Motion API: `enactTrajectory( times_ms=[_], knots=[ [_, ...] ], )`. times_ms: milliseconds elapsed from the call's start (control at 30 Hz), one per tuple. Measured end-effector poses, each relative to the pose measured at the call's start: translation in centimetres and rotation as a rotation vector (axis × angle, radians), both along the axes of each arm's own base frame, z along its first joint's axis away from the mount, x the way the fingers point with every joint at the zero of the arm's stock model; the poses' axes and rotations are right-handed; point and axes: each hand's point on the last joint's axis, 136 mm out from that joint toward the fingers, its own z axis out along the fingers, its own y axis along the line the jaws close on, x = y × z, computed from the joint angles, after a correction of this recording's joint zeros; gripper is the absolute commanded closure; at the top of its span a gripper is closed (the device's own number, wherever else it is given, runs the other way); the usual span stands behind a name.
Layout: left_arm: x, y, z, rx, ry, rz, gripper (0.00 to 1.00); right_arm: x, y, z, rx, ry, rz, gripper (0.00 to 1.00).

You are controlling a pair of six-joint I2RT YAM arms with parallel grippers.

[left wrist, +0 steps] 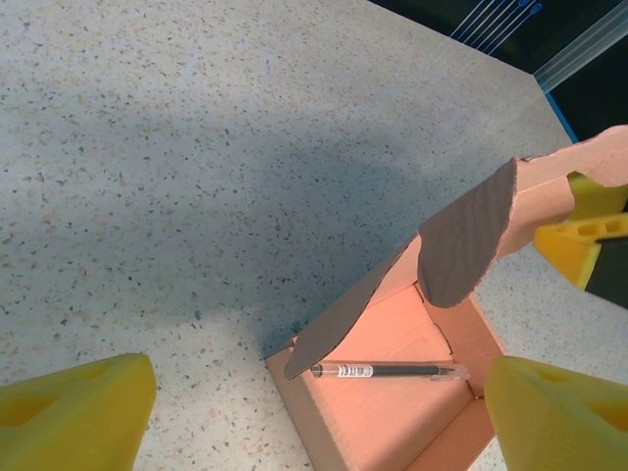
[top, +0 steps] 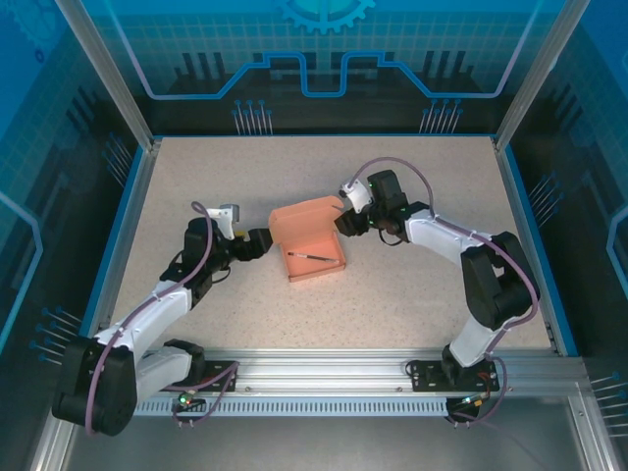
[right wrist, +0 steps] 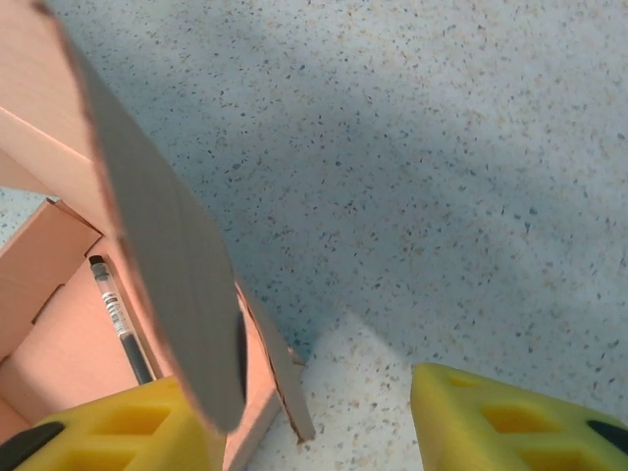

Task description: Fold the paper box

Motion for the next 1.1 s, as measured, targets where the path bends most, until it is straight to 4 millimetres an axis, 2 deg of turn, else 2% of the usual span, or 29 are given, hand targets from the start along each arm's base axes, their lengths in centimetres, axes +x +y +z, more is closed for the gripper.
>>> enactTrajectory(
  times_ms=[100,400,833,1100],
  knots=[
    [0.1,-0.2,-0.1,0.017,0.002,-0.013,0.18,0.1,0.4,0.3,0.002,-0.014,0.018,0.64],
    [0.6,-1.1,-0.3,0.050,0.013,-0.052,0.22,0.1,0.8,0.3,-0.004,-0.024,0.042,0.75],
    [0.6,-1.5,-0.6,0.099,0.024,-0.089,0.24,0.1,1.4,0.8,-0.021,-0.037,0.076,0.75],
    [2.0,-1.9,-1.0,0.154,0.044,-0.113,0.41,0.1,1.4,0.7,-0.030,-0.030,0.081,0.77]
  ],
)
